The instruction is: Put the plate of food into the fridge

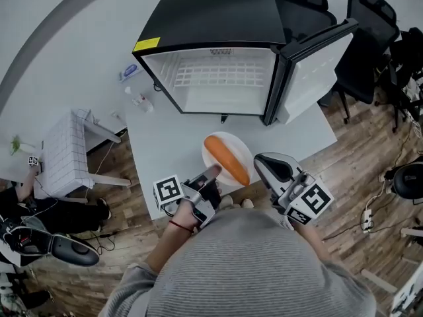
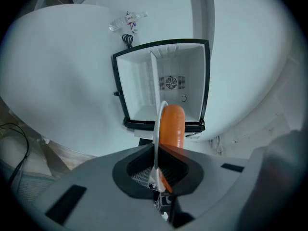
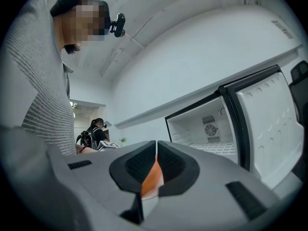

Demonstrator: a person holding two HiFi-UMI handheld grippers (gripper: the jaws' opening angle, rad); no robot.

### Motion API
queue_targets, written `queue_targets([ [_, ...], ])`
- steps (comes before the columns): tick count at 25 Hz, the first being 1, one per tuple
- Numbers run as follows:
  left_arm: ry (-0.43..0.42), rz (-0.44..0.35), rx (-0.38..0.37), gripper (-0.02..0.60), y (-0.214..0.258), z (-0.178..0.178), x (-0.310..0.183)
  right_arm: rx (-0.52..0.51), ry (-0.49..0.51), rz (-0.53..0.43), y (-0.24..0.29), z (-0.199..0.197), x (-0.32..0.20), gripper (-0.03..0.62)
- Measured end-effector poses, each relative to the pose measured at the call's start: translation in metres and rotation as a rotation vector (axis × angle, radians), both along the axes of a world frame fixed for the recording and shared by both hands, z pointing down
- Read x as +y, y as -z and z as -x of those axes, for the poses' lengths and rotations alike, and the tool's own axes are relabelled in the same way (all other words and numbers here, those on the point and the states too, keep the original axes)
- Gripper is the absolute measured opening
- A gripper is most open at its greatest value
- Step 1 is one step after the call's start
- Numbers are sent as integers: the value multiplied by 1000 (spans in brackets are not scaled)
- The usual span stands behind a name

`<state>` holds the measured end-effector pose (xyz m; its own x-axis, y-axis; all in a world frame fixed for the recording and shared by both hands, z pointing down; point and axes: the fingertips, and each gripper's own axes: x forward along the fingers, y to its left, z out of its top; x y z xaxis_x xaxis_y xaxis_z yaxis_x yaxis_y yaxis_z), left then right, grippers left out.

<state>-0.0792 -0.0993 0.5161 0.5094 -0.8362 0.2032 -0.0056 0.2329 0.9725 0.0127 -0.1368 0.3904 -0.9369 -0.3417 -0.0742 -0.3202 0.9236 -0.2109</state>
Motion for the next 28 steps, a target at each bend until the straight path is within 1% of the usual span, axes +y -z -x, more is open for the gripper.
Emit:
queue_targets([
  [6,-7,-13,13,26,3,10,-10,-10,16,-12,-1,15,-3,15],
  [8,-12,-14,19,26,1,10,-11,-28,71,17,-4,19,4,15],
  [10,-17,-8,21,26,-1,11,-13,-40,162,83,-10,22,13,15],
  [12,-21,-2,22,26,-3,11,-15,-2,242,118,-18,27,20,15],
  [14,-23,4,17,26,-6,12,-16,47,281,116,-25,31,22,15],
  [17,-30,11,-14,26,-13,18,-17,53,273,109,-26,35,16,16],
  [20,-25,3,-11,26,-10,20,-22,31,249,88,-21,40,9,15],
  [23,-27,4,-29,26,-11,26,-27,10,225,85,-17,43,3,15],
  [28,-24,2,-50,26,-11,36,-36,8,173,69,-20,43,-8,15],
])
